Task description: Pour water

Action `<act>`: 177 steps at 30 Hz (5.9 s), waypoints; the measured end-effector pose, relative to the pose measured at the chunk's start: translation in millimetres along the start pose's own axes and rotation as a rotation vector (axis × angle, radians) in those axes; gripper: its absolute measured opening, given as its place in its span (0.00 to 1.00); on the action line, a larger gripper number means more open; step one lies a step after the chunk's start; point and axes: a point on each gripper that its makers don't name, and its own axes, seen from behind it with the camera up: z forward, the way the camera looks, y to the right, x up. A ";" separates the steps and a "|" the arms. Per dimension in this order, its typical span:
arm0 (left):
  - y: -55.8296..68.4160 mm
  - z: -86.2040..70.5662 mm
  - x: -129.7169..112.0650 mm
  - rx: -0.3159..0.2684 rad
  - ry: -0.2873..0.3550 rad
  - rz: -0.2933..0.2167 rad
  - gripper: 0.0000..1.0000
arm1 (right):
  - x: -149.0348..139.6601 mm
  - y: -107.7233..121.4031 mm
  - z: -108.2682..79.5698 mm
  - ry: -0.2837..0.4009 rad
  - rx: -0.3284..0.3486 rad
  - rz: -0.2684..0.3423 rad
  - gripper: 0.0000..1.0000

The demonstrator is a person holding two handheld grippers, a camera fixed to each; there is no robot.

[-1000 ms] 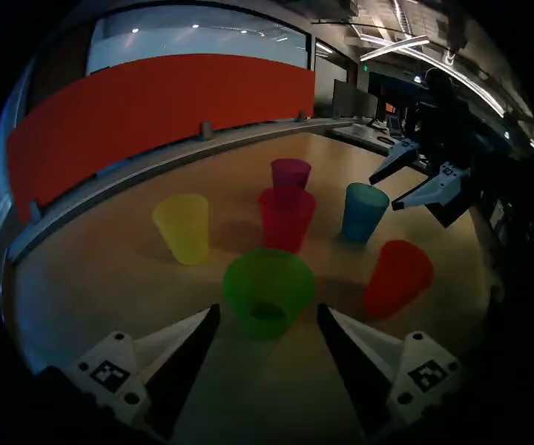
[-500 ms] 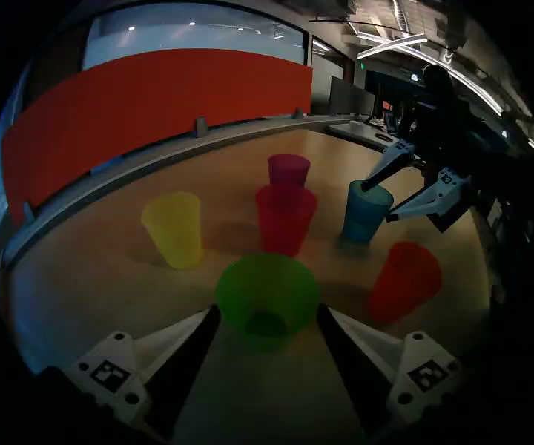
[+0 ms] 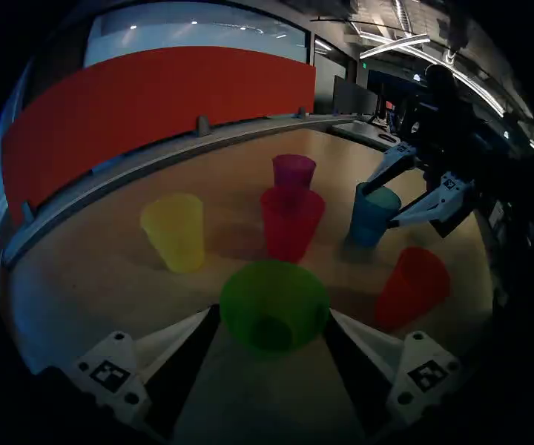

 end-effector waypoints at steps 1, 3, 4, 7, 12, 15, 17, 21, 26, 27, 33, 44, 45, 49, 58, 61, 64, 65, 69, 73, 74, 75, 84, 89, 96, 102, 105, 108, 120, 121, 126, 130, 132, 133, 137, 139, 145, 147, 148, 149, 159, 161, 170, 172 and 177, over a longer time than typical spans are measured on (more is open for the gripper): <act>0.1 0.3 0.7 0.001 0.002 0.000 0.97 | 0.0 0.0 0.3 0.000 0.000 -0.001 1.00; 0.3 0.8 2.0 0.003 0.005 0.001 0.97 | 0.1 0.2 1.0 -0.001 0.001 -0.004 1.00; 0.1 1.1 2.0 0.004 0.004 0.001 0.97 | 0.1 0.3 1.1 -0.001 0.001 -0.005 1.00; -0.7 2.0 1.7 0.008 0.001 0.000 0.94 | 0.1 0.6 1.6 -0.002 0.002 -0.007 1.00; -2.6 3.7 1.2 0.015 0.000 -0.001 0.87 | -0.1 0.5 2.3 -0.002 0.003 -0.009 1.00; -2.8 4.0 1.4 0.014 0.003 -0.001 0.86 | -0.6 0.8 2.5 -0.002 0.004 -0.009 1.00; -2.5 4.3 1.1 0.012 0.003 0.003 0.86 | -0.6 1.4 2.8 -0.002 0.003 -0.010 1.00; -1.1 4.5 1.5 0.006 0.003 0.008 0.86 | 0.2 1.5 4.1 0.001 0.002 -0.009 1.00; -0.4 4.8 3.4 0.003 0.007 0.005 0.86 | -1.1 1.6 5.9 0.000 0.004 -0.008 0.98; -0.4 4.8 3.7 0.002 0.008 0.004 0.86 | -1.7 1.9 6.2 -0.002 0.003 -0.008 0.97; -1.4 4.3 5.0 0.005 0.010 0.002 0.86 | -4.6 3.6 6.3 -0.006 -0.002 -0.018 0.95; -1.6 0.1 11.6 0.012 0.026 -0.004 0.86 | -2.2 2.8 5.9 0.014 -0.011 -0.037 0.90; -1.5 -0.7 12.7 0.012 0.028 -0.004 0.86 | -1.1 2.8 5.4 0.019 -0.013 -0.038 0.90; -2.7 -6.0 17.9 0.019 0.040 -0.005 0.86 | 7.3 3.5 -1.3 0.040 -0.020 -0.035 0.90; -4.0 -26.5 45.0 0.043 0.108 -0.010 0.86 | 38.4 8.5 -24.3 0.108 -0.048 -0.010 0.90; -5.5 -36.3 57.3 0.055 0.142 -0.011 0.86 | 49.4 8.8 -32.9 0.135 -0.054 -0.004 0.90; -7.0 -47.2 71.1 0.070 0.180 -0.010 0.86 | 59.8 7.8 -41.6 0.159 -0.056 -0.002 0.90; -7.2 -50.9 75.8 0.075 0.193 -0.009 0.86 | 63.0 7.1 -44.4 0.167 -0.055 -0.002 0.90; -5.8 -66.6 94.0 0.089 0.246 -0.008 0.86 | 76.2 3.0 -55.7 0.198 -0.056 -0.008 0.90; -3.1 -80.5 108.4 0.099 0.288 -0.004 0.86 | 88.7 -1.8 -66.3 0.235 -0.060 -0.018 0.90; -2.4 -83.6 111.6 0.102 0.297 -0.002 0.86 | 91.7 -3.1 -68.7 0.244 -0.061 -0.019 0.90; -1.7 -87.2 115.2 0.105 0.307 0.001 0.86 | 95.0 -4.5 -71.5 0.255 -0.061 -0.021 0.90; 12.4 -111.1 137.9 0.112 0.382 0.010 0.86 | 114.9 -14.7 -93.2 0.336 -0.064 -0.015 0.90; 19.1 -122.3 148.9 0.119 0.420 0.020 0.86 | 125.1 -17.2 -104.4 0.383 -0.067 -0.002 0.90; 27.5 -136.0 164.2 0.124 0.476 0.013 0.86 | 140.5 -19.0 -118.5 0.444 -0.073 0.011 0.90; 35.3 -142.8 169.4 0.121 0.503 0.007 0.86 | 146.3 -19.9 -126.1 0.470 -0.081 0.009 0.90; 37.2 -145.8 171.4 0.123 0.511 0.006 0.86 | 147.0 -21.6 -127.9 0.474 -0.081 0.007 0.90; 39.4 -149.3 174.2 0.122 0.519 0.003 0.86 | 148.5 -23.7 -129.5 0.481 -0.080 0.003 0.90; 43.5 -154.4 174.0 0.118 0.527 -0.004 0.86 | 158.3 -26.8 -136.7 0.511 -0.081 -0.002 0.90; 43.6 -154.5 173.4 0.118 0.526 -0.003 0.86 | 158.6 -27.3 -137.1 0.510 -0.080 -0.004 0.90; 43.1 -154.6 171.3 0.120 0.523 -0.002 0.86 | 160.4 -28.6 -138.6 0.508 -0.081 -0.018 0.90; 44.2 -153.4 169.4 0.113 0.522 -0.004 0.86 | 163.9 -29.8 -139.7 0.506 -0.082 -0.037 0.90; 45.4 -152.5 168.4 0.108 0.520 -0.003 0.86 | 165.5 -31.0 -140.1 0.505 -0.081 -0.049 0.90; 45.9 -152.1 167.6 0.108 0.519 -0.001 0.86 | 166.8 -31.8 -140.2 0.504 -0.081 -0.056 0.90; 48.5 -150.6 164.4 0.108 0.515 0.007 0.86 | 172.2 -34.8 -140.7 0.502 -0.081 -0.083 0.90; 49.5 -150.0 163.0 0.109 0.513 0.010 0.86 | 175.2 -36.7 -141.0 0.503 -0.081 -0.095 0.90; 52.7 -148.3 159.5 0.103 0.511 0.009 0.86 | 182.5 -42.4 -141.8 0.501 -0.080 -0.130 0.90; 53.8 -148.0 158.2 0.100 0.511 0.007 0.86 | 184.8 -44.0 -142.2 0.500 -0.080 -0.142 0.90; 54.3 -147.9 157.4 0.099 0.511 0.008 0.86 | 185.8 -44.8 -142.4 0.500 -0.080 -0.149 0.90; 54.8 -147.8 156.7 0.099 0.511 0.008 0.86 | 186.8 -45.5 -142.6 0.499 -0.081 -0.155 0.90; 62.4 -148.7 155.3 0.087 0.518 0.012 0.86 | 204.4 -51.8 -144.5 0.505 -0.087 -0.234 0.90; 63.9 -148.8 155.2 0.085 0.519 0.011 0.86 | 209.7 -53.7 -145.3 0.509 -0.089 -0.256 0.90; 71.5 -149.0 155.5 0.075 0.522 0.017 0.85 | 227.0 -59.2 -146.7 0.524 -0.100 -0.336 0.90; 73.3 -148.5 155.6 0.071 0.522 0.018 0.85 | 230.0 -59.8 -146.3 0.524 -0.104 -0.354 0.90; 76.9 -147.3 155.7 0.064 0.521 0.021 0.85 | 237.7 -61.6 -146.1 0.527 -0.114 -0.396 0.89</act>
